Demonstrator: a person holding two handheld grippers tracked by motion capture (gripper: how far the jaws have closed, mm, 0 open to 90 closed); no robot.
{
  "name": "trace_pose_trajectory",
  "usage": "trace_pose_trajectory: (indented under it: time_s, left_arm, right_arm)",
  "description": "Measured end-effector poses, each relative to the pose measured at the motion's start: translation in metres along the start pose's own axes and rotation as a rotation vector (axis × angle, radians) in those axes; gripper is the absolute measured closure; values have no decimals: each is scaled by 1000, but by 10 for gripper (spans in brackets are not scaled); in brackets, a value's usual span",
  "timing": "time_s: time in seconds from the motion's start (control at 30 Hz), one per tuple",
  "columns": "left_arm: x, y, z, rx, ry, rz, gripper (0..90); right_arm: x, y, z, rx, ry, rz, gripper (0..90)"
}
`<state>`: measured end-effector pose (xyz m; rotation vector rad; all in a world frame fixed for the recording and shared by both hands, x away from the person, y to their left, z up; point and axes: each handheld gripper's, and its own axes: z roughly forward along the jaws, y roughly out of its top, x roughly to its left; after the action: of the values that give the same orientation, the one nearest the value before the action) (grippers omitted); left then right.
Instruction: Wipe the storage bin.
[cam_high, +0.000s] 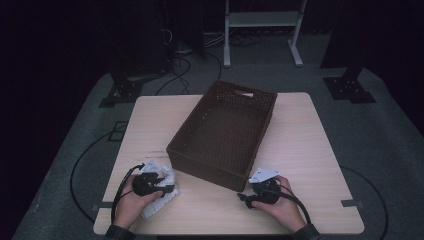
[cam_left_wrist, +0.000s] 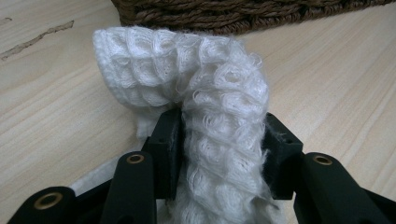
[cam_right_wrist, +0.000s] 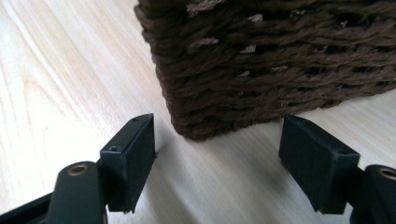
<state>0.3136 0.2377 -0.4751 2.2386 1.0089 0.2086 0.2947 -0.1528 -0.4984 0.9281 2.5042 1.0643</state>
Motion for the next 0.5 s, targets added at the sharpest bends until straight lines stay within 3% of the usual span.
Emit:
trace_pose_trajectory:
  time_s: [0.13, 0.33, 0.43, 0.5]
  left_arm:
    - [-2, 0, 1, -3, 5, 5, 524]
    - [-2, 0, 1, -2, 8, 6, 521]
    - [-2, 0, 1, -2, 11, 7, 524]
    - [-3, 0, 1, 2, 15, 9, 527]
  right_arm:
    - [2, -3, 3, -32, -12, 7, 191]
    - [6, 0, 7, -21, -38, 31, 138]
    - [8, 3, 9, -27, -59, 49, 175]
    - [8, 3, 8, -41, -80, 74, 269]
